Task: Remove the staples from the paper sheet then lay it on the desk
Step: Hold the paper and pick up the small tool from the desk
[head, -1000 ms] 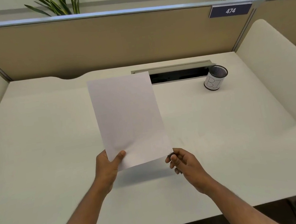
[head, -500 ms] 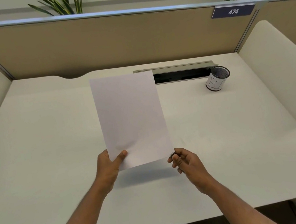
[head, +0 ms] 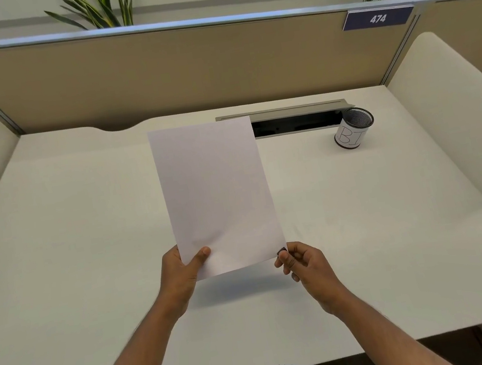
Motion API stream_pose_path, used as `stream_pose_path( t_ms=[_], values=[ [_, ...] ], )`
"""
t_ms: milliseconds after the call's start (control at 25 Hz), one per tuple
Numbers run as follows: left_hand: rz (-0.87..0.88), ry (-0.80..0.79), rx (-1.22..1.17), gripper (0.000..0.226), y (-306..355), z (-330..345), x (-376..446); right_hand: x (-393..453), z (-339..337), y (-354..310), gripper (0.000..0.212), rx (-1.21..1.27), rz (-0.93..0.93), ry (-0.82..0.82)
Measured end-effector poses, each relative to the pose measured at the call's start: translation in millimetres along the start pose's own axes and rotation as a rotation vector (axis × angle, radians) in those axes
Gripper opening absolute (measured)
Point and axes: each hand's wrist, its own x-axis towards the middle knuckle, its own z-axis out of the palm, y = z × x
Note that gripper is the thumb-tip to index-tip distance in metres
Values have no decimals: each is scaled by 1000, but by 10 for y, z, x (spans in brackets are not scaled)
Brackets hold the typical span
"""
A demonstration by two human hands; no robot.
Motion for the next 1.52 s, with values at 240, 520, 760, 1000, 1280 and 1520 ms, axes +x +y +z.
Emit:
stream_pose_path(
  t_ms=[240,520,760,1000,1280,1520],
  values=[
    [0,4,-4,26,-3,23,-13,3,1,-4,14,30,0,9],
    [2,9,-5,24,-9,18,-23,12,14,-12,18,33,-2,23],
    [7,5,-2,29,-15,28,-23,14,18,-18,20,36,14,39],
    [6,6,-2,29,-29,24,-31,20,35,-17,26,25,16,55],
    [7,7,3,33,-36,6,-27,7,54,-60,28,31,8,56],
    [10,8,-15,32,-37,-3,-41,-1,42,-65,27,43,16,33]
  ],
)
